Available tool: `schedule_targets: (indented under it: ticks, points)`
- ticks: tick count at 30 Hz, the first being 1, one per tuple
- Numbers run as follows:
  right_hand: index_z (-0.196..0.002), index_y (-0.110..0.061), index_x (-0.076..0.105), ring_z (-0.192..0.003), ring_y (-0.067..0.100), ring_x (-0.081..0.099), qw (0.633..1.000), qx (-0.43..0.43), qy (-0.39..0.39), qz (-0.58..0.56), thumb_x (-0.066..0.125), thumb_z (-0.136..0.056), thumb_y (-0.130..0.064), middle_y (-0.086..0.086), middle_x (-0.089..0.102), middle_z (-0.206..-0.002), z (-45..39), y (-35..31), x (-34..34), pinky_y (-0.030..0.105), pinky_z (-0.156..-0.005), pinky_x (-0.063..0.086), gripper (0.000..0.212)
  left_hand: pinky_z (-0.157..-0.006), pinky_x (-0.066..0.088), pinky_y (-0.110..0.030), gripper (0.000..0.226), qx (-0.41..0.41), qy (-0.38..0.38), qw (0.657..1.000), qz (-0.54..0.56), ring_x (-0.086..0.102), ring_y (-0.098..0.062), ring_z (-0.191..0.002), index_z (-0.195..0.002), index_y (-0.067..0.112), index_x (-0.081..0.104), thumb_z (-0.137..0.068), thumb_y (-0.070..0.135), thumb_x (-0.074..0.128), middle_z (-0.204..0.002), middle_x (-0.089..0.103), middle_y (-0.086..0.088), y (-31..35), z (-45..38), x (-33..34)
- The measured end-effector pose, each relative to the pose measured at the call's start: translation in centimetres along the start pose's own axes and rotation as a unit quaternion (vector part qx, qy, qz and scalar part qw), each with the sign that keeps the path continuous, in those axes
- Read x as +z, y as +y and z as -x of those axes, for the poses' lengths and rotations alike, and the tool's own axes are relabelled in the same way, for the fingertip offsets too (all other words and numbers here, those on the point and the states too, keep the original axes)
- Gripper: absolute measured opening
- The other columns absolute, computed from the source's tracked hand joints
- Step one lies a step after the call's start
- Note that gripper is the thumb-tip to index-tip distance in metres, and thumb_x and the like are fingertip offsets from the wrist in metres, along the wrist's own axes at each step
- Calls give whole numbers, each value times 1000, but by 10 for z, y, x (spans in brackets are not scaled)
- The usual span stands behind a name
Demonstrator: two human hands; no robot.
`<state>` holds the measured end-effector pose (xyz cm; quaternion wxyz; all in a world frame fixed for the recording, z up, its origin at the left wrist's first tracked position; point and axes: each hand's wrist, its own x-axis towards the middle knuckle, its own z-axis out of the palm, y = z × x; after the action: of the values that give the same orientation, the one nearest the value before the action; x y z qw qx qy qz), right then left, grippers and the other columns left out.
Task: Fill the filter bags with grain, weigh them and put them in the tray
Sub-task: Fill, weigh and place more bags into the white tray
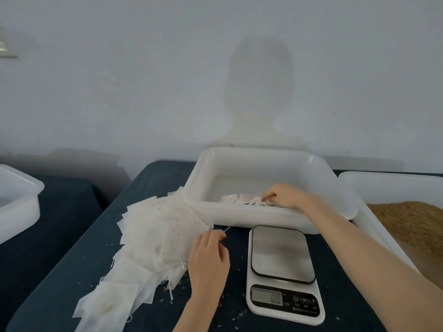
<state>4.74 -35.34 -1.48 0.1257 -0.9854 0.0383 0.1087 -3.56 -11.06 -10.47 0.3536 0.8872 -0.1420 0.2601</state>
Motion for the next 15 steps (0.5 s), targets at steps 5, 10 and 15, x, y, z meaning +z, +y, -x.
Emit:
schedule_targets:
  ticks: [5,10,15]
  points:
    - [-131,-27,59,-125,17,50,997,21,77,19,37,-96,-9,-6,55,-139,14,-8,-6,29,-94,42,45,-73,47,-33,39,-24,59,996,-70,60,-22,-86,-96,14,65,-64,-6,75,-91,65,3,-4,-2,1]
    - [-119,-28,65,-118,16,55,972,-58,222,45,42,-98,-20,-9,62,-126,48,-39,2,31,-89,43,33,-75,52,-41,47,-36,89,987,-130,64,-30,-89,-103,7,64,-60,-5,80,-97,67,-8,-14,-3,-2]
    - [-111,-32,67,-105,11,59,954,-164,244,59,43,-96,-27,-14,66,-112,93,-76,27,29,-81,45,28,-91,44,-53,62,-146,114,973,-135,50,-40,-116,-128,4,51,-72,5,76,-129,53,-19,-22,-7,-8]
